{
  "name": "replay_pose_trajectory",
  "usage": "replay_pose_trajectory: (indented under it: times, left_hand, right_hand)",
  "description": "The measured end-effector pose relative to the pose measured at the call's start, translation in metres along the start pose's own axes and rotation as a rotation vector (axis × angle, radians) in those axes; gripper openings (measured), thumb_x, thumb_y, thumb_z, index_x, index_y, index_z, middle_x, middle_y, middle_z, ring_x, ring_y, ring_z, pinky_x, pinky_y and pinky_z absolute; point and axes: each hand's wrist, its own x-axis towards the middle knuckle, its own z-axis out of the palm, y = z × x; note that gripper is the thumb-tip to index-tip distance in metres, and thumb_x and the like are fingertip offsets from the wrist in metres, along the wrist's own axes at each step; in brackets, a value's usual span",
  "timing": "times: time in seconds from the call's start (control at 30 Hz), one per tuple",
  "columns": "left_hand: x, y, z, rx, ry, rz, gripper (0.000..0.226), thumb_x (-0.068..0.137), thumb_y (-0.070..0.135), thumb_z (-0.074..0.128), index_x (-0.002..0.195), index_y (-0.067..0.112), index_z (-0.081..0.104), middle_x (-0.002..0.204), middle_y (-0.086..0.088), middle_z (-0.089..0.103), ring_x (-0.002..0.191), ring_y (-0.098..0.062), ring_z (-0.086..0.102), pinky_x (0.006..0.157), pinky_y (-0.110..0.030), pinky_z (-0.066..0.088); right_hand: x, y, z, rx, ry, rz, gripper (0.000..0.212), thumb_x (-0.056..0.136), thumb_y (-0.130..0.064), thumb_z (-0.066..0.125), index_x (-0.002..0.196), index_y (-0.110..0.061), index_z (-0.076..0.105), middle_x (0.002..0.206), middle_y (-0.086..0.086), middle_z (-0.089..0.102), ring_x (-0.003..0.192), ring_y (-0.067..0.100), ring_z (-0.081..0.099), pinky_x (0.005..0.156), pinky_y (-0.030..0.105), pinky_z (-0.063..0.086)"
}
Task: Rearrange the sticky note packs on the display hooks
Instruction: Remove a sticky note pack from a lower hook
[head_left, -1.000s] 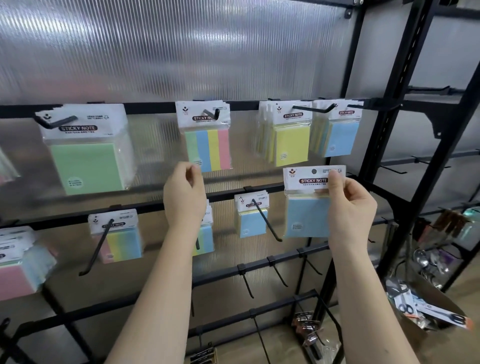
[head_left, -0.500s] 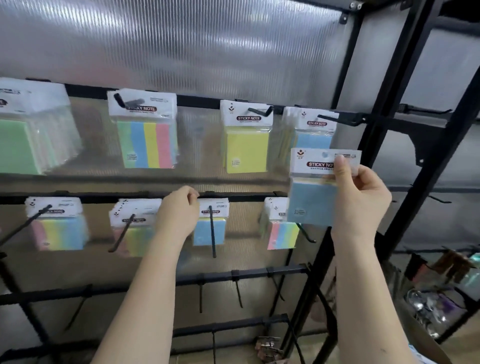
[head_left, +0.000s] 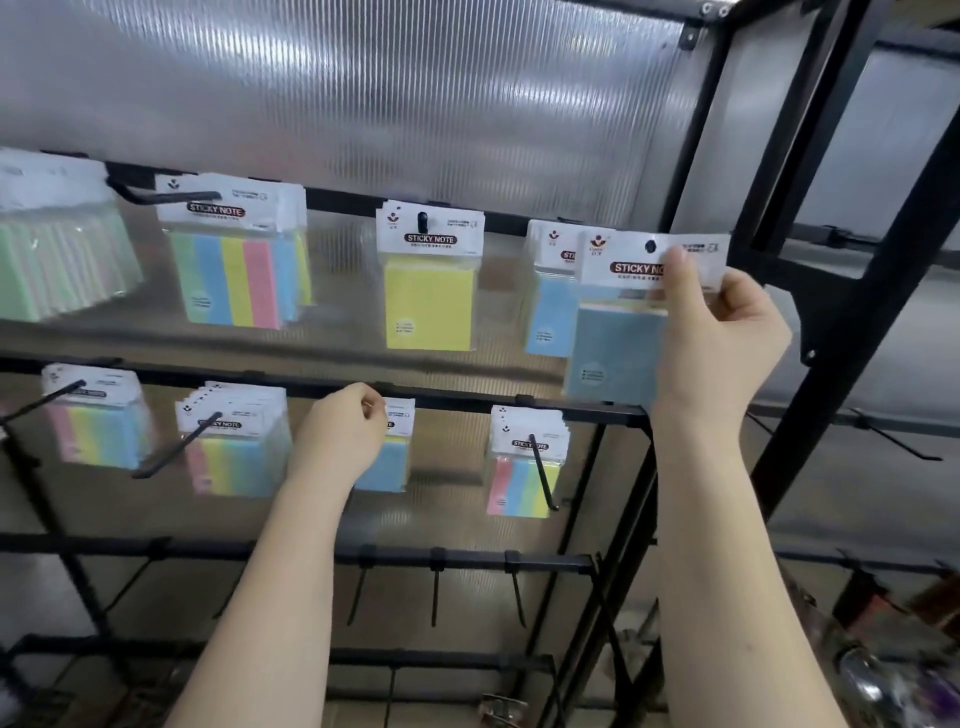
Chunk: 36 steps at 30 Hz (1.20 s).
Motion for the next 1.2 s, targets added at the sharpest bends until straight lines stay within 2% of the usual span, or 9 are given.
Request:
replay_pose_trajectory:
  times: [0.07,0.2,0.43,0.77,0.83,0.97,1.07,1.2]
  left_hand:
    - [0.002,0.002,-0.001,0.012,-0.011,0.007,0.015,0.094,0.024,0.046,0.1,0.025,0.06,0.096,0.007,0.059,0.084,-0.016,0.054,0.054,-0.024,0.034]
    - [0.005,0.003,-0.003,-0.008,-0.021,0.026,0.016,0.094,0.021,0.046,0.099,0.021,0.061,0.098,0.004,0.061,0.087,-0.02,0.057,0.067,-0.029,0.044]
    - [0.012,0.008,0.0,0.034,-0.051,0.056,0.017,0.094,0.02,0.045,0.099,0.022,0.061,0.098,0.004,0.061,0.087,-0.019,0.056,0.066,-0.028,0.041]
    - [0.016,0.005,0.001,0.077,-0.081,0.095,0.014,0.094,0.018,0.046,0.093,0.022,0.059,0.094,0.002,0.06,0.085,-0.021,0.056,0.068,-0.031,0.045]
    - [0.016,0.005,0.001,0.084,-0.081,0.095,0.013,0.094,0.018,0.047,0.093,0.022,0.059,0.093,0.002,0.059,0.085,-0.02,0.056,0.066,-0.031,0.044]
    - [0.015,0.002,0.001,0.095,-0.075,0.085,0.012,0.094,0.02,0.047,0.095,0.023,0.059,0.092,0.003,0.058,0.081,-0.019,0.055,0.06,-0.028,0.04]
    - [0.015,0.0,0.0,0.1,-0.073,0.079,0.013,0.095,0.02,0.046,0.096,0.023,0.059,0.093,0.004,0.058,0.082,-0.018,0.055,0.061,-0.027,0.039]
    - [0.016,-0.002,-0.001,0.117,-0.061,0.067,0.014,0.095,0.022,0.046,0.099,0.022,0.06,0.092,0.004,0.057,0.082,-0.017,0.054,0.057,-0.026,0.035]
  right_hand:
    - [0.0,0.002,0.0,-0.005,0.011,0.002,0.024,0.085,-0.029,0.068,0.064,-0.022,0.06,0.066,-0.01,0.063,0.058,-0.004,0.055,0.053,0.012,0.042]
    - [-0.002,0.003,-0.001,-0.032,0.03,0.005,0.025,0.084,-0.027,0.069,0.061,-0.021,0.059,0.063,-0.007,0.06,0.055,-0.002,0.049,0.054,0.012,0.039]
    - [-0.002,0.002,0.003,-0.037,0.029,0.039,0.023,0.083,-0.026,0.069,0.063,-0.021,0.061,0.065,-0.005,0.063,0.06,0.008,0.053,0.057,0.021,0.043]
    - [0.011,0.027,0.022,-0.086,0.006,0.156,0.025,0.086,-0.022,0.066,0.064,-0.015,0.059,0.052,-0.014,0.052,0.046,-0.003,0.042,0.046,0.011,0.035]
    - [0.018,0.035,0.03,-0.113,0.005,0.175,0.026,0.088,-0.02,0.064,0.063,-0.017,0.057,0.055,-0.012,0.053,0.045,-0.005,0.042,0.044,0.01,0.034]
    - [0.031,0.052,0.042,-0.182,0.004,0.212,0.023,0.09,-0.025,0.062,0.069,-0.016,0.058,0.065,-0.007,0.057,0.056,0.004,0.046,0.049,0.015,0.036]
    - [0.038,0.062,0.049,-0.198,0.036,0.19,0.022,0.088,-0.026,0.065,0.07,-0.018,0.057,0.061,-0.012,0.05,0.054,0.001,0.04,0.047,0.009,0.032]
    - [0.044,0.067,0.056,-0.144,0.089,0.19,0.012,0.083,-0.018,0.071,0.088,-0.01,0.064,0.074,-0.005,0.059,0.06,0.001,0.045,0.054,0.006,0.036]
